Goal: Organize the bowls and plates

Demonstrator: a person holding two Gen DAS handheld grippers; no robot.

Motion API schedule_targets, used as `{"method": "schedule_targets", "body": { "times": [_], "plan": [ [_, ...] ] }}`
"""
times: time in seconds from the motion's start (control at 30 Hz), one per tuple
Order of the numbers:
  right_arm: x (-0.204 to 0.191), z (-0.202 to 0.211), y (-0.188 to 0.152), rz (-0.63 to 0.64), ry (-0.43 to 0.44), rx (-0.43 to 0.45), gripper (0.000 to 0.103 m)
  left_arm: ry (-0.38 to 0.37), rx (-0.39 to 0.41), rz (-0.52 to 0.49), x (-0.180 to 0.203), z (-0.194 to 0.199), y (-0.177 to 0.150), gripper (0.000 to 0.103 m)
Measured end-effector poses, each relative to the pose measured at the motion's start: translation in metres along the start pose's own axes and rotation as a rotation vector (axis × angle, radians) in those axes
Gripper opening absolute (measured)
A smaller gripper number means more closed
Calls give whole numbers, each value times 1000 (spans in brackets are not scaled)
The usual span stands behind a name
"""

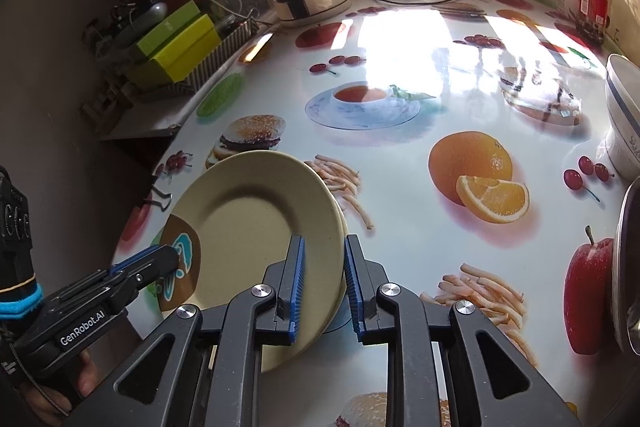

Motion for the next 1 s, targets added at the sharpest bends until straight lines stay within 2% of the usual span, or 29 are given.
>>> {"method": "schedule_targets", "body": {
  "times": [0.3,0.37,0.47,0.93,1.0],
  "plan": [
    [0,-1,0,-5,4,-2,23,2,-2,-4,-1,0,0,20],
    [0,-1,0,-8,8,-2,30,-9,3,-11,0,2,1,26],
    [-2,1,0,-1,7,0,34,-16,9,-10,3,4,2,39],
    [-1,21,1,-2,-6,38,41,-2,24,-61,19,15,0,40],
    [-1,21,-1,-2,-9,37,45,1,21,-61,19,15,-1,41]
  ]
}}
Point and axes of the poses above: each gripper's, at about its wrist camera, not at the fingertips, and z roughly against the way its jaws point, x to its right, y to its top, the point moved 6 cm from there along -z, roughly the way its jaws point, and after that the axes turned 7 degrees about -y, right-handed, at the moved point
